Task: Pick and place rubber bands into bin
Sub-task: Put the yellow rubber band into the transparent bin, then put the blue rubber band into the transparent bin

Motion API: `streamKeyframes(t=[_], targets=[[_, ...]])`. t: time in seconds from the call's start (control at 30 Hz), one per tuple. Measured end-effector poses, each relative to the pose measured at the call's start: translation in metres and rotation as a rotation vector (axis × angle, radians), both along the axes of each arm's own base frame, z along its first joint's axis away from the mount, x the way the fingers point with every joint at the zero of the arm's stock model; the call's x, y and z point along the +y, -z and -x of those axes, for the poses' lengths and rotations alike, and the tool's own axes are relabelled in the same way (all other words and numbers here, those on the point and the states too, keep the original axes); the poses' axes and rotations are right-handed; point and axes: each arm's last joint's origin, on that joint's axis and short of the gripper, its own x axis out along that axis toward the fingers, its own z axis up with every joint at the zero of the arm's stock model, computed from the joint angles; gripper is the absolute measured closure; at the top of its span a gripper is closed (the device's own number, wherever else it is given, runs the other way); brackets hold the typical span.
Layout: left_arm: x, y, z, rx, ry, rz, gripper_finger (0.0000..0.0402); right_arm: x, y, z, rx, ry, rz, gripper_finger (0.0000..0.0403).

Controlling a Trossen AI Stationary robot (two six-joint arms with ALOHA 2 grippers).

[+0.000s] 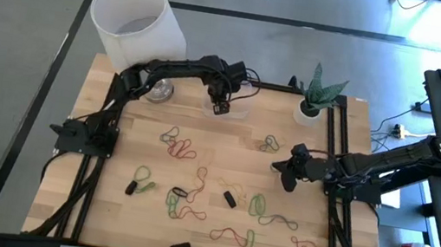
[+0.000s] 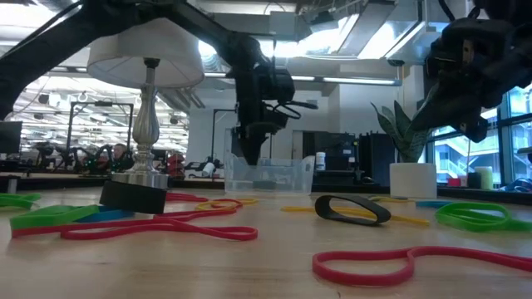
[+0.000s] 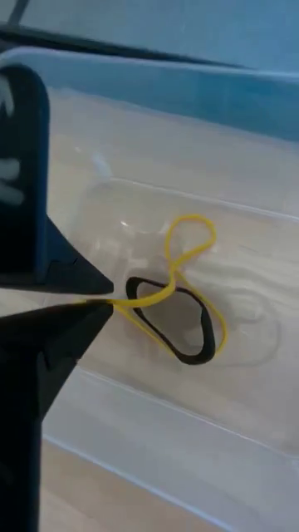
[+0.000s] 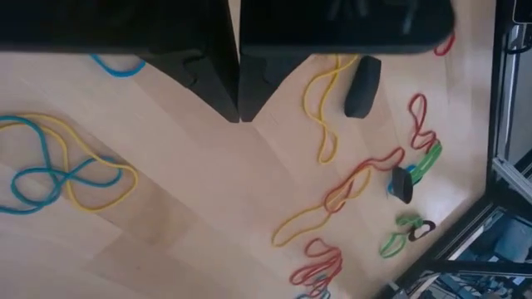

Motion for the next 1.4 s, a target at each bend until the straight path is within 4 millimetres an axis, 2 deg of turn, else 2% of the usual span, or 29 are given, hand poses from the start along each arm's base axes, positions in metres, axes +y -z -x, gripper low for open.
streamKeyframes(t=[0.33,0.47,0.67,0.9,1.03,1.17,1.4], targets=[[-0.002,-0.001,0.001,0.000,-0.039,0.011,0.0299,0.000,0.001,0.000,0.007,-0.005,0.007,0.0402],[-0.009,-0.012,0.003,0.008,-0.073,0.003,0.0297,0.000,0.001,0.000,0.011,-0.021,0.027,0.0402],[-0.027,-0.045,0.007,-0.075,-0.097,0.025,0.0321,0.000,0.001,0.000,0.017,-0.024,0.029,0.0394],[-0.068,-0.091,0.014,-0.197,-0.031,0.051,0.0393,0.000,0.001,0.000,0.017,-0.024,0.029,0.0379],[-0.099,-0.105,0.024,-0.223,-0.008,0.060,0.0399,0.000,0.001,0.000,0.017,-0.025,0.030,0.0378],[-0.131,-0.106,0.036,-0.254,0.018,0.074,0.0400,0.000,0.001,0.000,0.016,-0.027,0.033,0.0378],[-0.182,-0.090,0.066,-0.385,0.080,0.132,0.0401,0.000,0.001,0.000,0.015,-0.039,0.049,0.0383]])
